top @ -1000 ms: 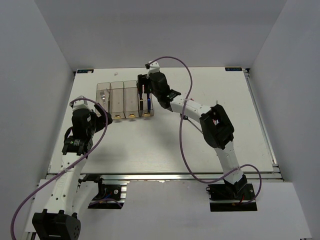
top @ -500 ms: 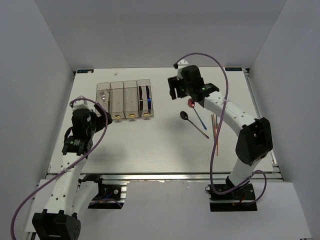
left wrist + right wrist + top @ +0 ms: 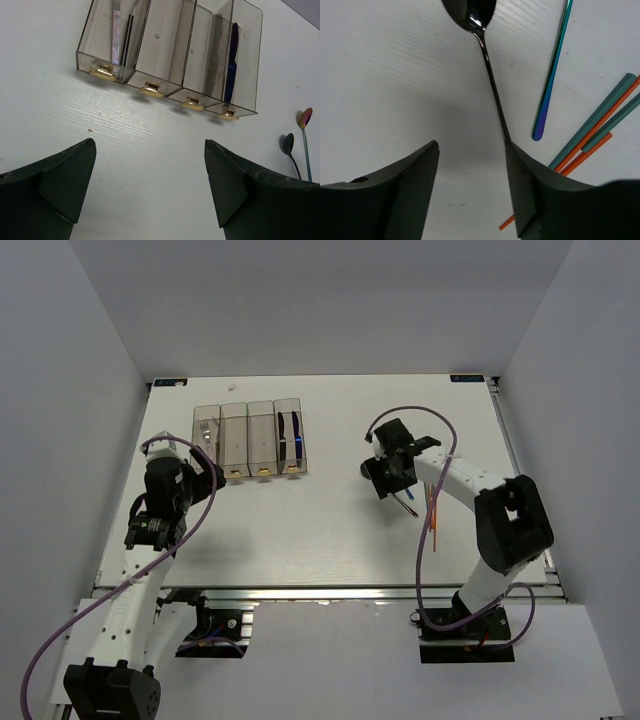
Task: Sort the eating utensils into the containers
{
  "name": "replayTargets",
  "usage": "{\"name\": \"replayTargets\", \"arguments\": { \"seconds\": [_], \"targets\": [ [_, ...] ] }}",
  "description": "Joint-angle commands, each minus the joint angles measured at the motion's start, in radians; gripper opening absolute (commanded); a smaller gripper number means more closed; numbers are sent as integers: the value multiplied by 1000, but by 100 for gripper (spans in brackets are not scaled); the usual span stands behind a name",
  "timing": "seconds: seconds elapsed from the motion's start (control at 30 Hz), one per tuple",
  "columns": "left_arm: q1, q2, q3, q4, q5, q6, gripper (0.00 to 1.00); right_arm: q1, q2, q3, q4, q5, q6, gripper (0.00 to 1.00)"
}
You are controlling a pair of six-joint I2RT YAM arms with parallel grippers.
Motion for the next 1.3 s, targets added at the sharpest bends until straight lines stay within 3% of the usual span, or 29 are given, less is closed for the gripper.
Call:
{"name": "replayTargets", "arguments": {
  "seconds": [0.0, 0.2, 0.53, 0.8, 0.93, 0.97, 1.27],
  "targets": [
    [-8, 1, -10, 22, 19, 11, 98, -18, 81, 44, -21, 19, -68, 59],
    [-11, 10, -11, 27, 26, 14, 98, -38, 185, 114, -10, 36, -114, 52],
    [-13, 22, -10, 28, 36, 17, 98, -76, 264, 205, -42, -30, -174, 49],
    [-13, 30, -10, 28, 39, 20, 98, -89, 311, 187, -101, -149, -183, 35],
    [-11, 33, -8, 28, 36, 18, 98, -86, 320, 161, -101, -171, -163, 15],
    [-11, 33, -8, 28, 36, 18, 98, -84, 322, 151, -98, -182, -162, 0],
    [-13, 22, -16, 56, 109, 14, 98, -84, 160, 95, 54, -309, 33, 0]
  ]
}}
